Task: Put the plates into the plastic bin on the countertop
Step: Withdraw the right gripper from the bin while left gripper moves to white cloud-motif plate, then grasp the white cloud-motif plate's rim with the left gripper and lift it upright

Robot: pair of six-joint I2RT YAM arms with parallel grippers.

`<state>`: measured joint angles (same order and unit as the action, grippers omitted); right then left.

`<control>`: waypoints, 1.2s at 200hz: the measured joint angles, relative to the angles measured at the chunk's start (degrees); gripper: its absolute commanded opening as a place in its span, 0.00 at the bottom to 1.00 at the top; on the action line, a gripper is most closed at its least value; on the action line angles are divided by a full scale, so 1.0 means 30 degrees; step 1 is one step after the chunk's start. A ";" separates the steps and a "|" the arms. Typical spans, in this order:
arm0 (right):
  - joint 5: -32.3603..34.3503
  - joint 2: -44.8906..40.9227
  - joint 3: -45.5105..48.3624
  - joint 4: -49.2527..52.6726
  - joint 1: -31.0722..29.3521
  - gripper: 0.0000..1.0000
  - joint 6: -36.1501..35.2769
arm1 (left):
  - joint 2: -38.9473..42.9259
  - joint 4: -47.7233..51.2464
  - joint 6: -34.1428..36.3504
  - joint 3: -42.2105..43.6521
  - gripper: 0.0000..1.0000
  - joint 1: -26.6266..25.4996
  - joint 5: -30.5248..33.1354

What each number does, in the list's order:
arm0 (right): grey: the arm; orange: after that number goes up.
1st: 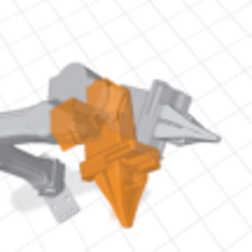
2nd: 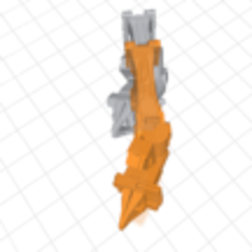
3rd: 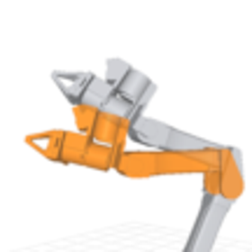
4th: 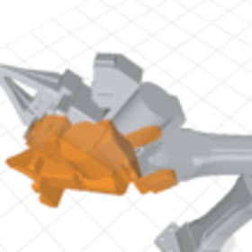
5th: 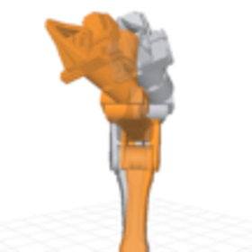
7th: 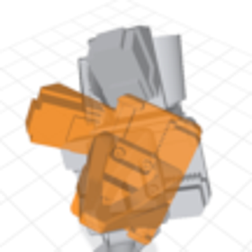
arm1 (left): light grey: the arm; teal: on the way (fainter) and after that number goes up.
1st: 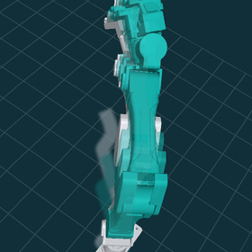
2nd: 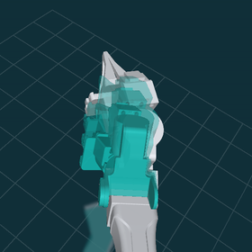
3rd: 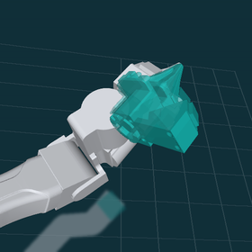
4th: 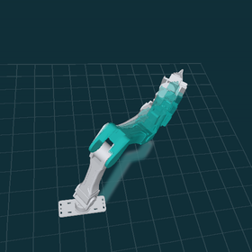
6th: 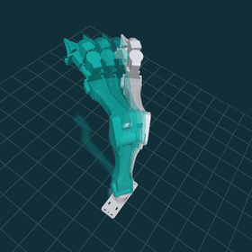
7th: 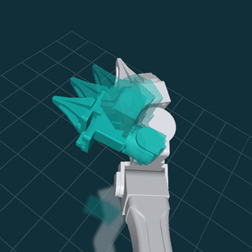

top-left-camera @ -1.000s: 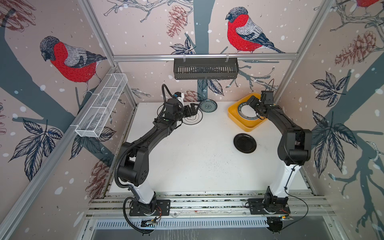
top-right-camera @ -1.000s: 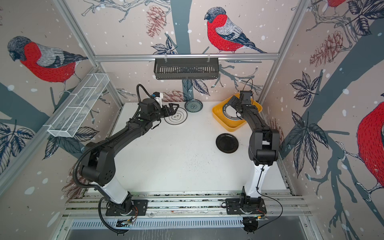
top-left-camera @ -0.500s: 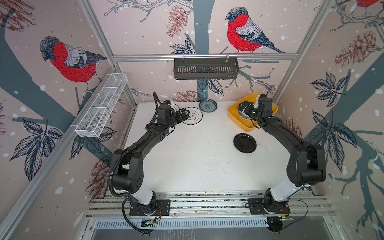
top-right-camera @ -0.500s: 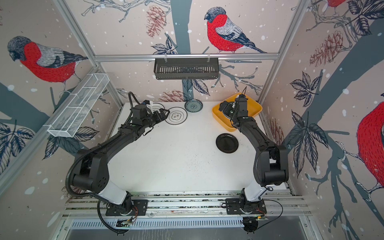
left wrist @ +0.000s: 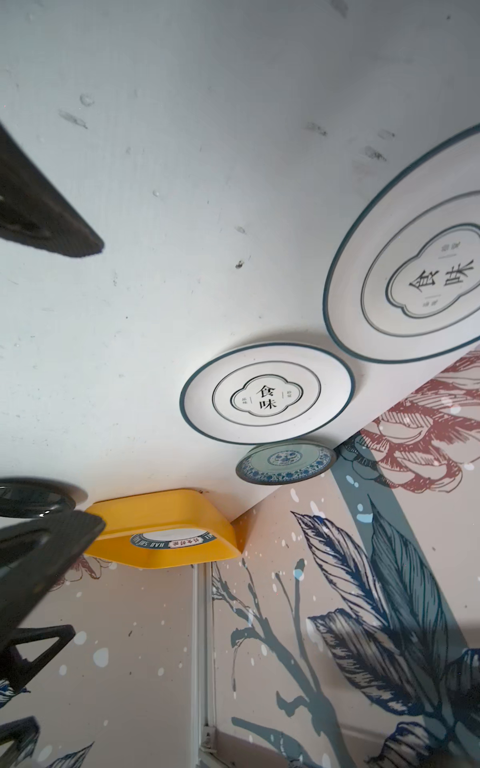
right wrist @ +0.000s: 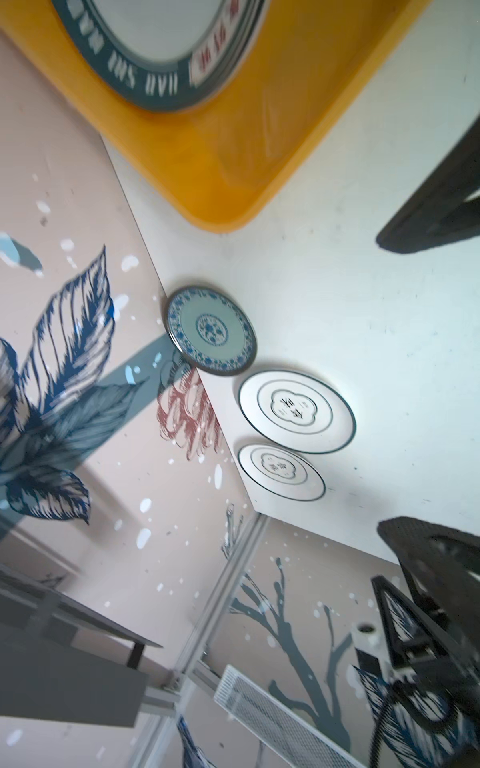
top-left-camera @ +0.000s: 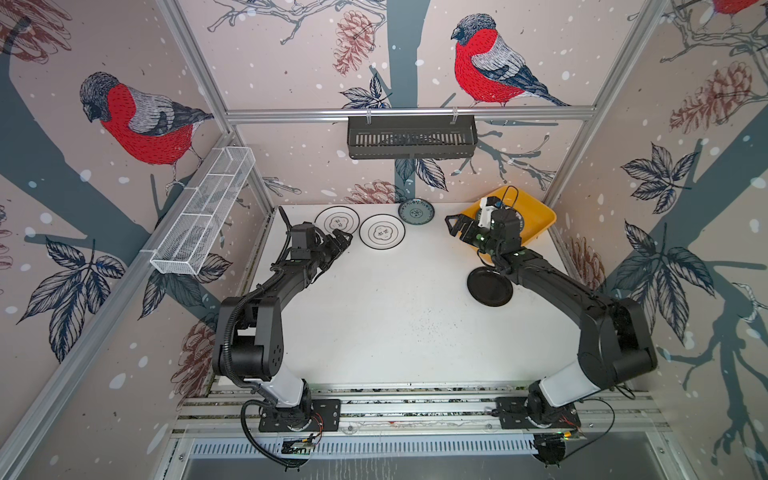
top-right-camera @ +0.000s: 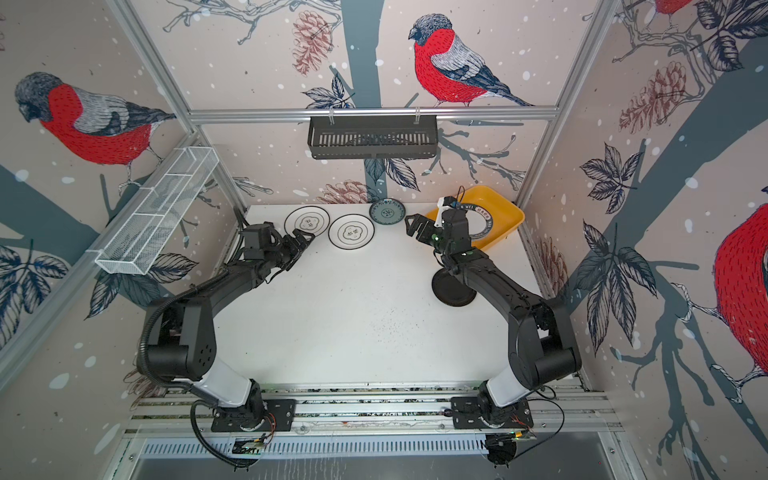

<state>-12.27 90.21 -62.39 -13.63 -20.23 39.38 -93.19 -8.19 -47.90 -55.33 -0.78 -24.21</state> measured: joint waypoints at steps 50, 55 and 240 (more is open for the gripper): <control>-0.1341 0.1508 -0.2040 -0.0998 -0.1749 1.00 -0.0627 | -0.2208 -0.0780 -0.0823 -0.0284 0.90 0.1362 -0.0568; -0.1421 0.1588 -0.2164 -0.1035 -0.1880 0.99 -0.0648 | -0.2448 -0.0925 -0.0991 -0.0321 0.89 0.1501 -0.0641; -0.0423 0.4750 -0.5421 0.0306 -0.1858 1.00 -0.1020 | -1.2291 -0.4889 -0.5056 -0.8123 0.51 0.2761 -0.1311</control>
<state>-13.54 104.47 -78.65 -12.71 -25.80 36.32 -130.06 -22.85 -63.07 -79.70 7.51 -28.14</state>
